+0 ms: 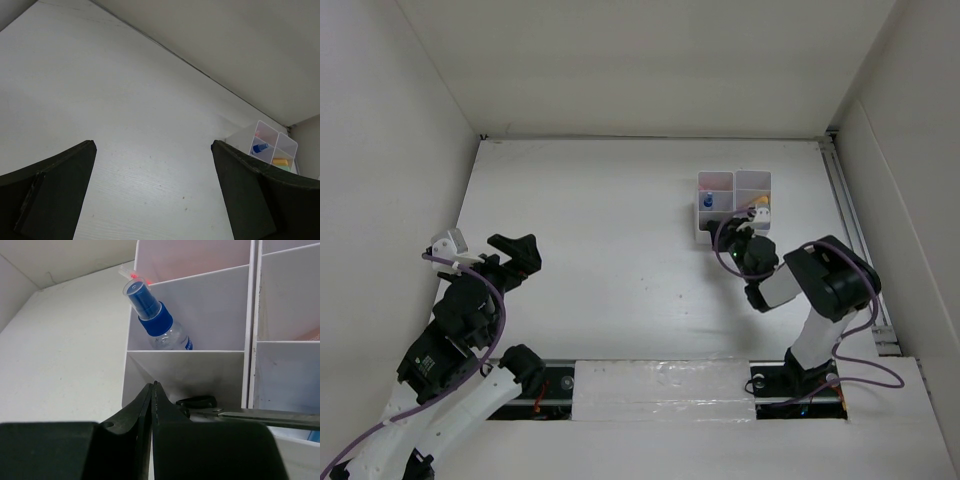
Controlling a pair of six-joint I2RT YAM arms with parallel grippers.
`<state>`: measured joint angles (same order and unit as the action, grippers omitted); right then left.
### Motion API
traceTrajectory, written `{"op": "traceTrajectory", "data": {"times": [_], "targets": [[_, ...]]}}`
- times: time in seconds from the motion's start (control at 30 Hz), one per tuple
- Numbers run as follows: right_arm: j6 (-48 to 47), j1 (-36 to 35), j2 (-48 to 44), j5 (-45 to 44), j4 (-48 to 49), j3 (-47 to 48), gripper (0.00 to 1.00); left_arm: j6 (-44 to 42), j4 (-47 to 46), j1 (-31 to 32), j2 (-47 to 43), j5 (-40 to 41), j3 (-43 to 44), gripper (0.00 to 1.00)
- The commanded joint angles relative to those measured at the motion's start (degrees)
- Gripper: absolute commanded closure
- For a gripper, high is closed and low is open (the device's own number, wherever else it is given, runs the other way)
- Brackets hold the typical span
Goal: Sort the stationery into containers
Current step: Place the scissors in the storage box, then reset both arms
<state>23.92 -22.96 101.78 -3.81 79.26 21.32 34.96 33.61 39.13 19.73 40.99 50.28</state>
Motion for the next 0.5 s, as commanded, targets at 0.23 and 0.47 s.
{"op": "traceTrajectory", "data": {"times": [0.23, 0.47], "targets": [[-4.5, -2.1, -12.7, 1.7, 19.4, -3.2, 0.69, -0.7, -1.8, -0.1, -0.4, 0.1, 0.1, 0.00], [-15.0, -7.8, -34.3, -0.7, -5.8, 1.1, 0.47, -0.7, -1.8, -0.1, 0.1, 0.1, 0.1, 0.00]]}}
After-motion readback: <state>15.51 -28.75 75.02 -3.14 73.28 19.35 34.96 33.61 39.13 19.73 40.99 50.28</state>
